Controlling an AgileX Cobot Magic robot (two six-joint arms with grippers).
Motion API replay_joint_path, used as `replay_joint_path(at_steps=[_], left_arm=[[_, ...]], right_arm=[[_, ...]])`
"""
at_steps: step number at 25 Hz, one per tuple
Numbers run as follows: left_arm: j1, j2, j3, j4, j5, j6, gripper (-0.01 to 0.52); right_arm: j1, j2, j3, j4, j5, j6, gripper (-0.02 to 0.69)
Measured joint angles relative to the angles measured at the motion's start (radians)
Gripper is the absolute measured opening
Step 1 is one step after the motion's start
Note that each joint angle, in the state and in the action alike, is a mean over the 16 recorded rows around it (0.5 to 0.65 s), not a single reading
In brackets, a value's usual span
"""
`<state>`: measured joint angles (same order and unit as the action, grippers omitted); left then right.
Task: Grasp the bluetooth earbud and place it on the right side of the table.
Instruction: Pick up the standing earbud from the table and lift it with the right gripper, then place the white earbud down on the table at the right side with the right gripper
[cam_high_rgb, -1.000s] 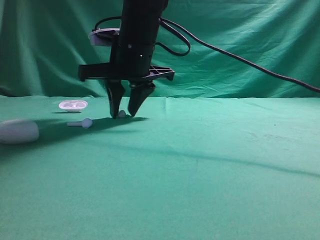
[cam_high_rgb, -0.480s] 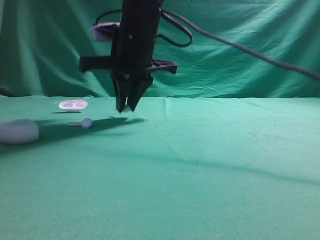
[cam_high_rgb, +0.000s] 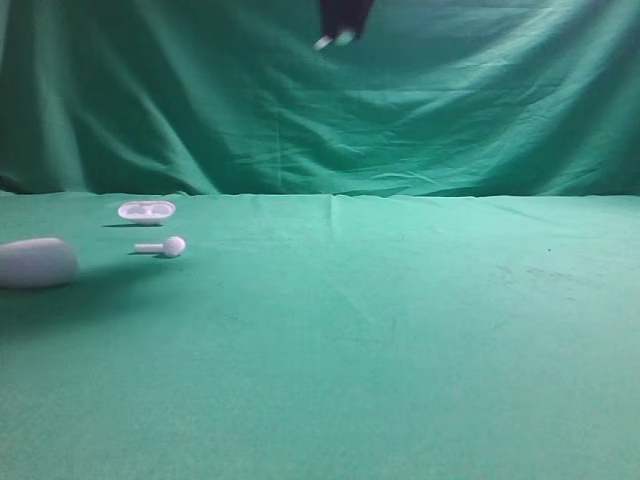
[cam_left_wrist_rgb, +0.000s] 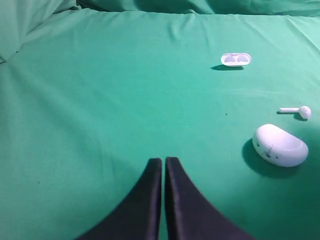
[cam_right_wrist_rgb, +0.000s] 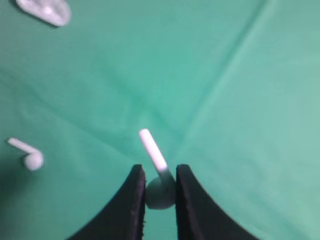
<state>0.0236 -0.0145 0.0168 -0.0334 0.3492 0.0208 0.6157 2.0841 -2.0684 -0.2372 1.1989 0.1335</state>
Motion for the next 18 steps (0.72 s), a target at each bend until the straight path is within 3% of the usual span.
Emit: replay_joint_path(at_steps=[8,18], left_arm=[[0.000,0.000,0.000,0.000,0.000,0.000,0.000],[0.000,0.000,0.000,0.000,0.000,0.000,0.000]], right_arm=[[-0.170,-0.261,0.258,-0.044,-0.004,0.036,0.114],[-0.316,-0.442,0.849,-0.024,-0.328,0.125,0.114]])
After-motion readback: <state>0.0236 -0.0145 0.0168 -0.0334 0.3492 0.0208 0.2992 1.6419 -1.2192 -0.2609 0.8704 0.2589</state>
